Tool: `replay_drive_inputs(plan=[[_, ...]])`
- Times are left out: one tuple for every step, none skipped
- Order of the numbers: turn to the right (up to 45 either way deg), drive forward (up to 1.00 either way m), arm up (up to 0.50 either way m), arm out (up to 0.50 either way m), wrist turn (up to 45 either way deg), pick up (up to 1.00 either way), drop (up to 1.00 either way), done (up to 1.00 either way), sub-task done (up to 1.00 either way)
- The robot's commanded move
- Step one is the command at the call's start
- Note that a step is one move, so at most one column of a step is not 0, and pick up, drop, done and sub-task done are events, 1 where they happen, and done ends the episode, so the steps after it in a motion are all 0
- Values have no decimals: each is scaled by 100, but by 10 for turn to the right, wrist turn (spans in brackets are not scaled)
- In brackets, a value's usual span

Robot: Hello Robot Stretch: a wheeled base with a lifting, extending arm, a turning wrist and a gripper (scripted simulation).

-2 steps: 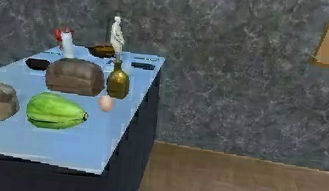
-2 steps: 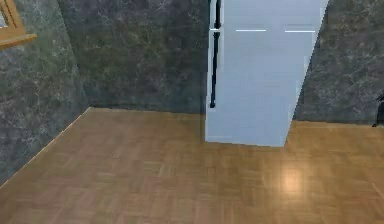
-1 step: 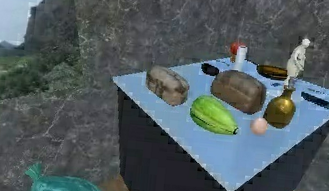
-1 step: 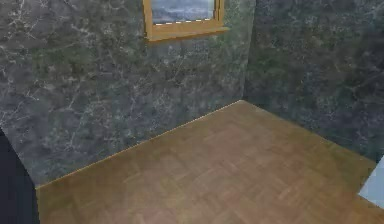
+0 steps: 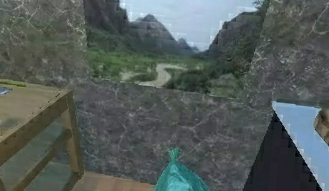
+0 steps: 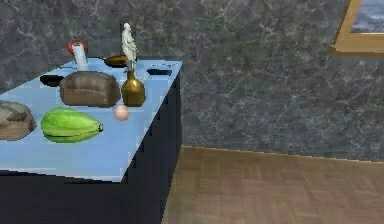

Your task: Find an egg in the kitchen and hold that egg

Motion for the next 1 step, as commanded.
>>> replay_drive_inputs(plan=[[-150,0,0,0,0,0,0,0,0]])
